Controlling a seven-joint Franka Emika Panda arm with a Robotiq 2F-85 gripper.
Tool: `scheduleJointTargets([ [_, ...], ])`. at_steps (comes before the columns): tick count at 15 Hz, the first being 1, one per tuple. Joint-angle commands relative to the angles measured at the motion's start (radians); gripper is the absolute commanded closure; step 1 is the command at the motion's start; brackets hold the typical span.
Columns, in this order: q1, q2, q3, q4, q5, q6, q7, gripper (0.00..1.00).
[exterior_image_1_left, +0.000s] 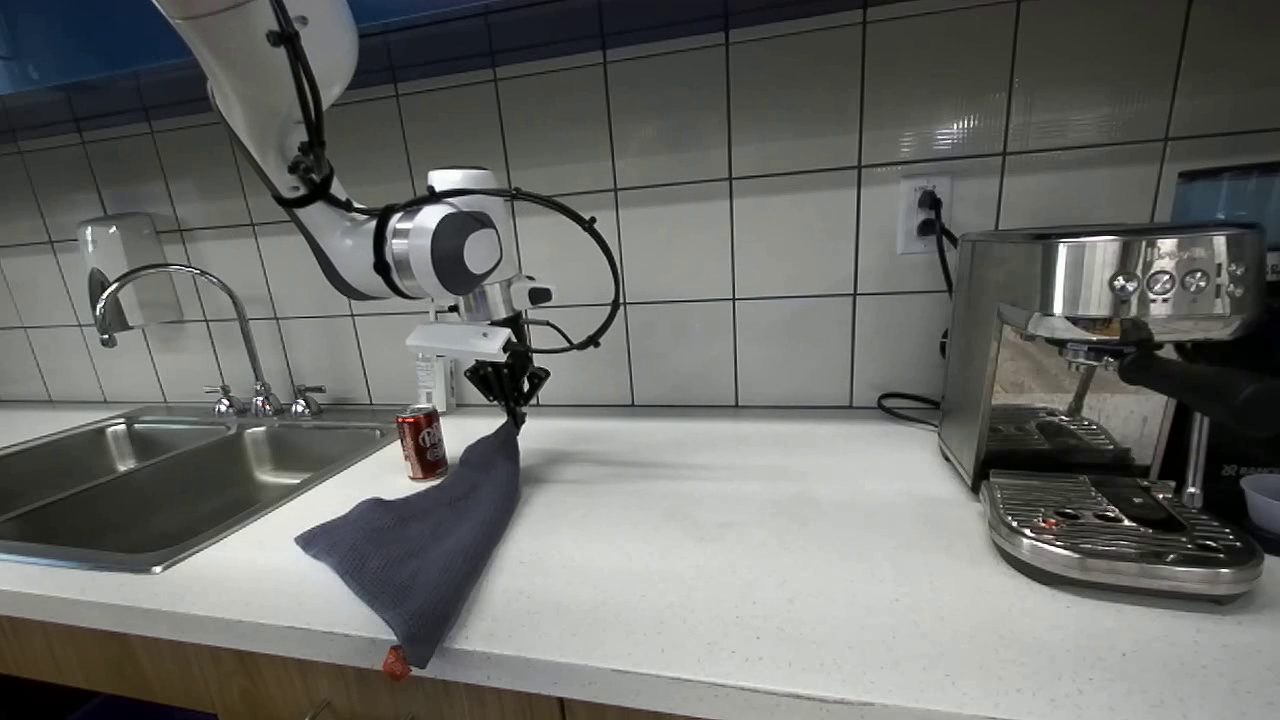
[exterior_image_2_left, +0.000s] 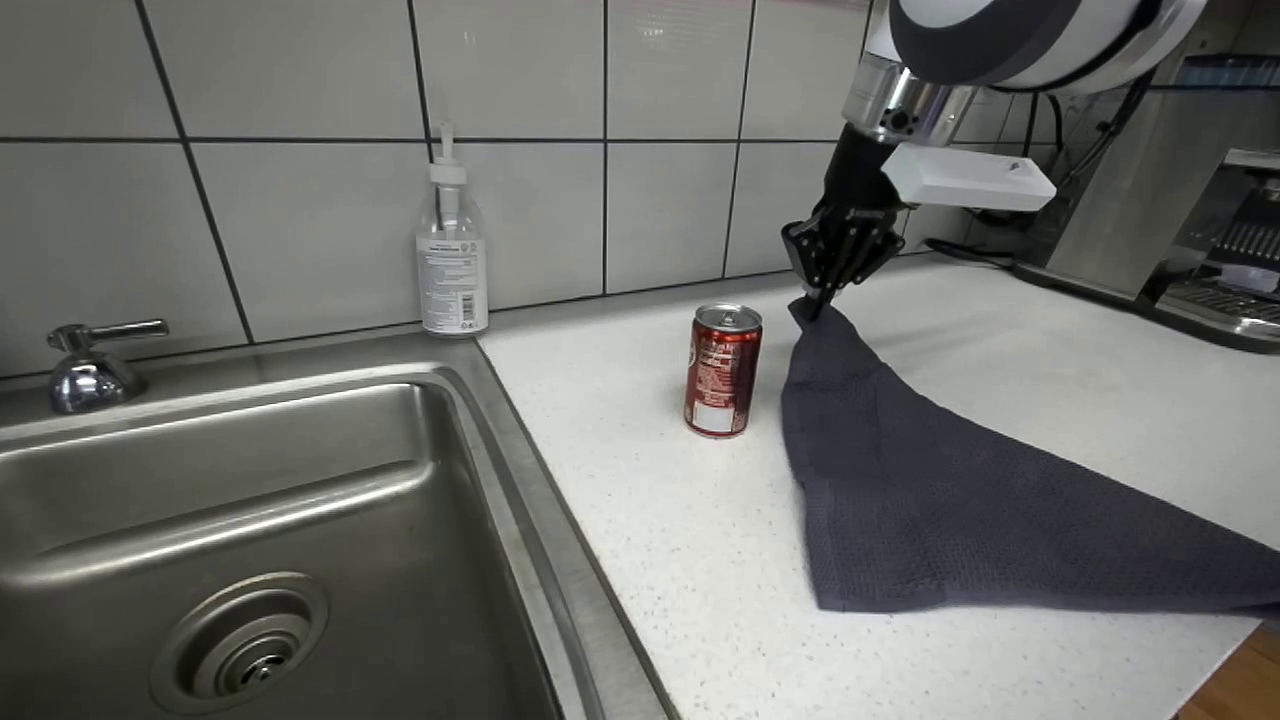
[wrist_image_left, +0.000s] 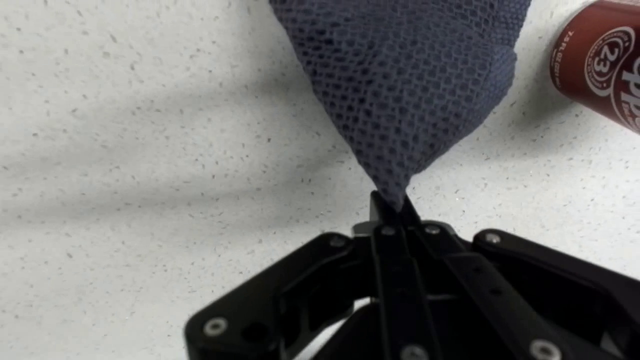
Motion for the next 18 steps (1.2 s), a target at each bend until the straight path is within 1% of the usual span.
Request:
scheduleJointTargets([
  [1, -0.039, -0.086, 0.030, -0.094, 0.033, 0.043, -0.060, 0.99],
  [8, -0.062, -0.178, 0.059, -0.195, 0.086, 0.103, -0.140, 0.99],
  [11, -0.066, -0.218, 0.065, -0.236, 0.115, 0.101, -0.176, 0.99],
  [18, -0.064, -0.302, 0.053, -0.325, 0.150, 0.086, -0.230, 0.99],
])
